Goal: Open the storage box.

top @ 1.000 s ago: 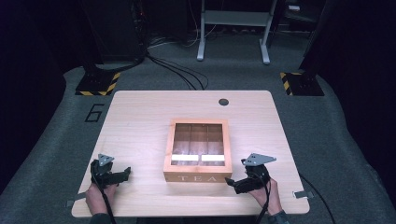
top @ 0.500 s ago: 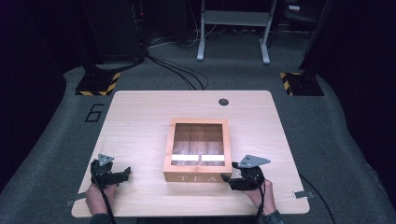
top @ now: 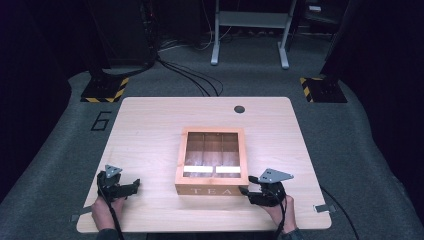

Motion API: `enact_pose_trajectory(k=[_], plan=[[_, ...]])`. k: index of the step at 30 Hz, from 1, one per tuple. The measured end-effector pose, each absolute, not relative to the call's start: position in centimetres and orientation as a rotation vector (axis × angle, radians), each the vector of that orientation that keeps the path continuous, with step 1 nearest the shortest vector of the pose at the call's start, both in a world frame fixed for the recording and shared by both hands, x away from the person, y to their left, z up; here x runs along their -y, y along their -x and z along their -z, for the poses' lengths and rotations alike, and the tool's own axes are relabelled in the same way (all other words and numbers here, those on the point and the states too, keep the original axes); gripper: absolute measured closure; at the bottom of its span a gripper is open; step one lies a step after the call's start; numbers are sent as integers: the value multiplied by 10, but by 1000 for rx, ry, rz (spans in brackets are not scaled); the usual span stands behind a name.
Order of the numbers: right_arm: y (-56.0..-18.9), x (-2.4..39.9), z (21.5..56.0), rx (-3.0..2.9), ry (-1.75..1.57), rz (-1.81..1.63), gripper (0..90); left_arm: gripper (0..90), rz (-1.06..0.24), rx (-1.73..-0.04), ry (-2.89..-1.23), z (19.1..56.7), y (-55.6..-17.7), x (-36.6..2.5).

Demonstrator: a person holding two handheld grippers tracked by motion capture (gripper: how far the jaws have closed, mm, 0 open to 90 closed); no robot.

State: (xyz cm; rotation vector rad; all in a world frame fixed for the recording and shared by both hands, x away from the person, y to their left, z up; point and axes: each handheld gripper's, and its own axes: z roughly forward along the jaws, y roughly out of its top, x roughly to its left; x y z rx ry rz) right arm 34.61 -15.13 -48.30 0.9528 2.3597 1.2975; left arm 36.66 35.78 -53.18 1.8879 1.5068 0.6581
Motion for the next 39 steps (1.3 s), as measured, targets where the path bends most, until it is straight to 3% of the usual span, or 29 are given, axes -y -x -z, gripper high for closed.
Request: enact_pose_trajectory(k=[28, 39], plan=[[-345, 152, 473, -2266, -901, -1358, 521, 60, -658, -1507, -1888, 532, -367, -358], [-350, 150, 462, -2222, -870, -1315, 500, 60, -658, -1507, -1887, 532, -367, -358]])
